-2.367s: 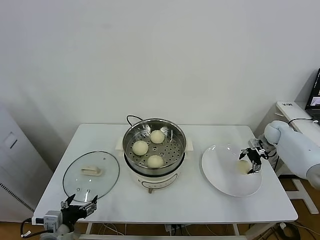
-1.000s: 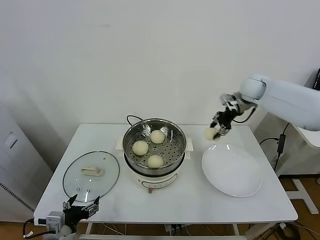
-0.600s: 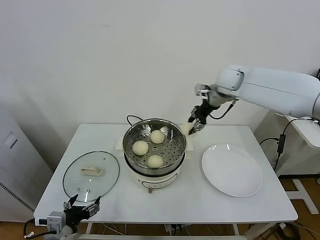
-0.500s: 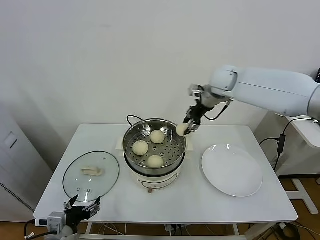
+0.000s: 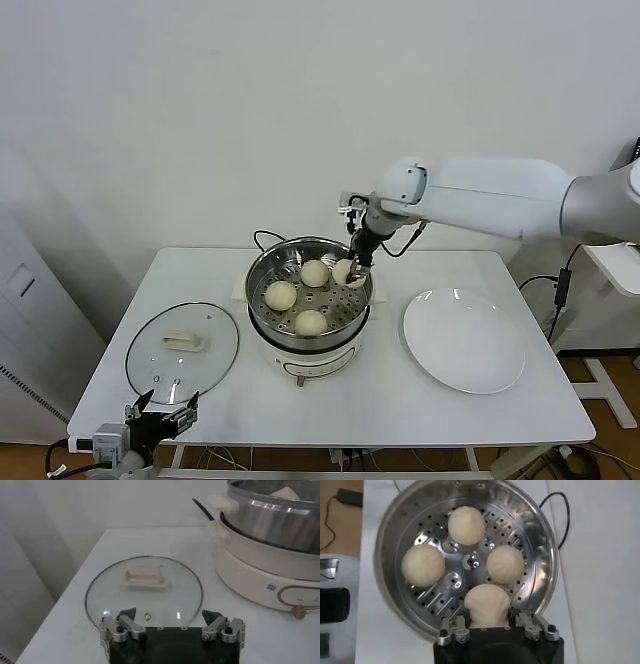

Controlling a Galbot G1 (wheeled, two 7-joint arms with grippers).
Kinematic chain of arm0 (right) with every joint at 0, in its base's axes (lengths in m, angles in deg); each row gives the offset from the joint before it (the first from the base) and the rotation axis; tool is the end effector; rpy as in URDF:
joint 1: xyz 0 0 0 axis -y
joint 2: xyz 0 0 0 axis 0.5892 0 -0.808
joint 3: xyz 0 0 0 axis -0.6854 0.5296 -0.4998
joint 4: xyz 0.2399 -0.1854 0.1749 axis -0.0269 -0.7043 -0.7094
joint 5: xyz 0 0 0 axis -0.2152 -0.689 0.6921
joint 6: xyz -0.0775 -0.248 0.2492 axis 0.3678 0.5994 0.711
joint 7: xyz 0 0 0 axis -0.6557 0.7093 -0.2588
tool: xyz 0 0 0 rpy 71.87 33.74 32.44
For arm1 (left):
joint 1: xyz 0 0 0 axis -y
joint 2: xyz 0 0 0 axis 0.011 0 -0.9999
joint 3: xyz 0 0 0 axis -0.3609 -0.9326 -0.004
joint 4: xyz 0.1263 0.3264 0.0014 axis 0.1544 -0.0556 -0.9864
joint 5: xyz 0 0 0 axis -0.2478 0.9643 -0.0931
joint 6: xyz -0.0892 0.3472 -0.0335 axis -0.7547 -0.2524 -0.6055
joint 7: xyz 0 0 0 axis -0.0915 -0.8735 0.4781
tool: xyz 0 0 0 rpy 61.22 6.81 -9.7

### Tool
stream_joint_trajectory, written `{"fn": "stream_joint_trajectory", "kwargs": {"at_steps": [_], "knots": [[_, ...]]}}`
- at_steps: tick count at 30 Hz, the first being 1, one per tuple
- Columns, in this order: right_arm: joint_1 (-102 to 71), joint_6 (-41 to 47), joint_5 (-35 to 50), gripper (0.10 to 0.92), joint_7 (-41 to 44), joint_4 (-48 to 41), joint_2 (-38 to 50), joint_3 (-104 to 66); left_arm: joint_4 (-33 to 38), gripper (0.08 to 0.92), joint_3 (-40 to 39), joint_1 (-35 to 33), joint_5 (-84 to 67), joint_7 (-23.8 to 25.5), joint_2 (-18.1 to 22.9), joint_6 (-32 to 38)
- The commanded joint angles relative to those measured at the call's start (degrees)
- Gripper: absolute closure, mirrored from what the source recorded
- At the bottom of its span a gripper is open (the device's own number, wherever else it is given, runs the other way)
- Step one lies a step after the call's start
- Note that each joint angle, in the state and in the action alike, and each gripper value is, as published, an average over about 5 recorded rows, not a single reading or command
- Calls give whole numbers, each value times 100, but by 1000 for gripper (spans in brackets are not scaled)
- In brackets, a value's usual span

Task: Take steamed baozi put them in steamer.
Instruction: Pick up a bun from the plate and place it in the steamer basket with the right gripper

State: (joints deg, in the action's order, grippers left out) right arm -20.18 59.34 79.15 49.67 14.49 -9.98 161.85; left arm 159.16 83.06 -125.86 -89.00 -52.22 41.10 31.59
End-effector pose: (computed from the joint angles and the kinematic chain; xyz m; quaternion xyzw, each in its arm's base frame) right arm 0.5741 0.0709 -0.0529 0.4926 -0.6178 0.4696 0.3939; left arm 0.1706 0.0801 -0.2803 -0.0073 -0.9590 -0.0231 0.2823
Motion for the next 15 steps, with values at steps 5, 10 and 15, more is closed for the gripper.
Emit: {"fn": "stream_joint_trajectory", "kwargs": {"at_steps": [5,10,15], "knots": [[-690,265,-13,558,-412,-95,-212,-97,-33,177,-5,46,-12,-6,11,-15],[-868,279,-65,558,-461,-159,-223,-212,-27,177,18,45,-17,-6,0,-20],[-910,274,-100,519,-446,-223,-235,-286,-18,177,22,48,-18,-7,14,-29]]}}
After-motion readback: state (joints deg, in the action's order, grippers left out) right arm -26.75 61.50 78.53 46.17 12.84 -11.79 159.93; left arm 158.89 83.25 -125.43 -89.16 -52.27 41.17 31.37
